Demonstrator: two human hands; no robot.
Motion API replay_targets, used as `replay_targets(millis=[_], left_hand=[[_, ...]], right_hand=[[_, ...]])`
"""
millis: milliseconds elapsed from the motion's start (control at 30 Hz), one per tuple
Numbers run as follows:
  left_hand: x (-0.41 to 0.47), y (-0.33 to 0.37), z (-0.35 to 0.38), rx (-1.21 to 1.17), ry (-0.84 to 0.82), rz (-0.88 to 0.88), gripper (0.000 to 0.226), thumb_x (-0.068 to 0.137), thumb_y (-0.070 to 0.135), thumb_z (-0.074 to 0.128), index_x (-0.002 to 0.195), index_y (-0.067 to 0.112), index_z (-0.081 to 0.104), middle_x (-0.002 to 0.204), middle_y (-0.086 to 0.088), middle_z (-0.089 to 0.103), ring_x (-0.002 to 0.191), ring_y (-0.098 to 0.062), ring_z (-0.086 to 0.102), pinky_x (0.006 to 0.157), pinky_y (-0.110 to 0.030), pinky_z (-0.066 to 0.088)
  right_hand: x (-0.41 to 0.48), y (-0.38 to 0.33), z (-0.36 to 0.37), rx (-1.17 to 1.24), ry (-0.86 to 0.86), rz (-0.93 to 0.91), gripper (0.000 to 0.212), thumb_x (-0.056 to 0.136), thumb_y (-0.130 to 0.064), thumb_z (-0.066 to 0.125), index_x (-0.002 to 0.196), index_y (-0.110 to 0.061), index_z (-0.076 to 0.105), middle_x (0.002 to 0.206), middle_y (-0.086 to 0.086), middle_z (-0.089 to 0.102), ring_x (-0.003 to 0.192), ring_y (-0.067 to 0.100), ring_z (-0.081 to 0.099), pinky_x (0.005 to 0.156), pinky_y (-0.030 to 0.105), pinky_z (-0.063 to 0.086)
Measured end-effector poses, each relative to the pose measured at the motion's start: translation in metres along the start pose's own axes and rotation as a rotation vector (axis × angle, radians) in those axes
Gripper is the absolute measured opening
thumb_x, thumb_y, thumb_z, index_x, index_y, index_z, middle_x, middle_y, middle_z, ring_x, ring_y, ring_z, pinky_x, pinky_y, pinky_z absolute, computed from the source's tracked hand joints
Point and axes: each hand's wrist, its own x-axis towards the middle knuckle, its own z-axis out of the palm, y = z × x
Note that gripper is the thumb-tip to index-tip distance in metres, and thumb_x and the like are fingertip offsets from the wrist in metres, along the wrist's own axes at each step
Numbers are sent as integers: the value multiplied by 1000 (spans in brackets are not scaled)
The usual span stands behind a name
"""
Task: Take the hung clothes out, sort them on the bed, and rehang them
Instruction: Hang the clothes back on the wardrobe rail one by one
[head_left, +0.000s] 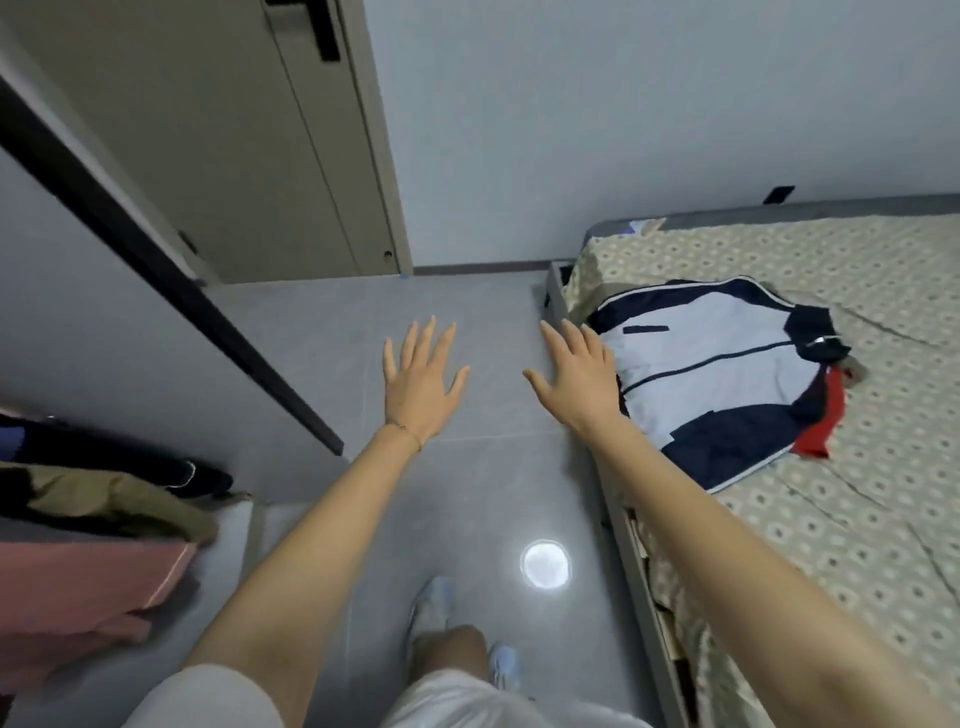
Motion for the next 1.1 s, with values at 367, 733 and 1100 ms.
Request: replay_targets(millis=[367,733,1100], left_hand=[[173,120,66,-24,-186,311,56,103,42,38,156,27,25,164,-4,17,152,-24,7,121,-50,-7],[320,245,126,-11,-268,665,56,102,44,38,153,21,34,160,-6,29,150,-27,19,121,-55,3],[388,387,206,26,-357,820,54,104,38,40,155,22,29,162,-7,25,151,-26,16,119,-50,1]], right_hand=[[66,145,-19,53,142,381,59,93,-44,56,145,-19,45,145,10,47,134,34,40,109,45,29],[108,259,-33,90,232,736,58,95,-41,55,146,-19,42,146,12,47,136,33,40,111,46,29],[136,394,-28,165,264,903,54,94,-34,59,142,-12,50,140,17,53,129,38,48,105,53,39]])
